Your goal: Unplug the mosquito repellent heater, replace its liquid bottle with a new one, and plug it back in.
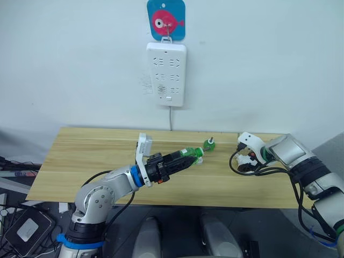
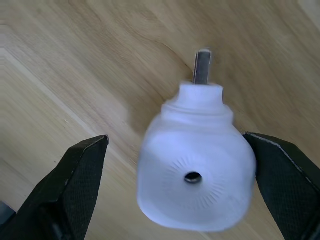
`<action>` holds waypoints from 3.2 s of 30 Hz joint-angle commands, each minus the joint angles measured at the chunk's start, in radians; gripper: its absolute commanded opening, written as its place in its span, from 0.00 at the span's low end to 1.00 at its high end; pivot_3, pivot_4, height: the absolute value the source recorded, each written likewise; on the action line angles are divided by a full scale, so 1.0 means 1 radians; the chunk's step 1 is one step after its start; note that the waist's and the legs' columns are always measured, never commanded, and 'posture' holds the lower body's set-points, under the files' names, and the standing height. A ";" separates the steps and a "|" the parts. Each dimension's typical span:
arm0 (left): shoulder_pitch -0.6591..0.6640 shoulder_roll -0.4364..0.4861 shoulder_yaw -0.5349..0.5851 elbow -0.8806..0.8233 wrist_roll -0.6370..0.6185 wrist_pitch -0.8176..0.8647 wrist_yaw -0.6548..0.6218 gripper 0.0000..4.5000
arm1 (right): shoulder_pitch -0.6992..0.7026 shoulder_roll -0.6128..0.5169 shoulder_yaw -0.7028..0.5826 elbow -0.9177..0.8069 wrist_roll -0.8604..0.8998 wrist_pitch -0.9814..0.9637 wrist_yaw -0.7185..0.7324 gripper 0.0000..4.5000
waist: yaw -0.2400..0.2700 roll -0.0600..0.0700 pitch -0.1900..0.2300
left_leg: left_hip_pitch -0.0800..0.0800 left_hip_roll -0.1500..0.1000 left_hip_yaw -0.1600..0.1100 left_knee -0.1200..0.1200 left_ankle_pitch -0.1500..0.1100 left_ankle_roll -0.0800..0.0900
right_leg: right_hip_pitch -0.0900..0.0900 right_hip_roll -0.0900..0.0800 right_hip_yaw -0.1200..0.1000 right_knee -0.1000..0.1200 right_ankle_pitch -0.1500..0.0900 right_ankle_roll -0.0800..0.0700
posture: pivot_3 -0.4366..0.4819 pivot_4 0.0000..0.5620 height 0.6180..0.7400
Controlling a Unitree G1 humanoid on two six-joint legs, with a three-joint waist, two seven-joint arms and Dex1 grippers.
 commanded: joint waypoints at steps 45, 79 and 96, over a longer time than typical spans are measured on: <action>-0.023 0.004 -0.024 0.003 0.081 -0.024 -0.078 0.50 | 0.097 -0.021 -0.080 -0.096 -0.151 -0.054 0.058 0.86 | -0.001 0.000 0.000 | 0.000 -0.001 0.000 0.000 0.000 0.000 | 0.000 -0.001 0.000 -0.001 0.000 0.000 | 0.37 0.37 0.87; -0.353 0.325 0.107 0.164 -0.214 0.330 -0.355 0.50 | 0.279 0.257 -1.137 -0.774 1.157 0.697 -0.198 0.65 | -0.043 0.001 0.031 | -0.007 0.001 0.002 -0.003 -0.001 0.001 | -0.006 0.001 0.001 -0.007 0.000 0.001 | 0.25 0.49 0.87; -0.361 0.282 0.094 0.130 -0.224 0.324 -0.326 0.50 | 0.368 0.030 -0.879 -0.722 1.836 0.375 -0.688 0.65 | -0.049 0.000 0.031 | -0.012 0.002 0.006 -0.005 -0.003 0.004 | -0.014 0.000 0.004 -0.007 0.000 0.001 | 0.26 0.49 0.87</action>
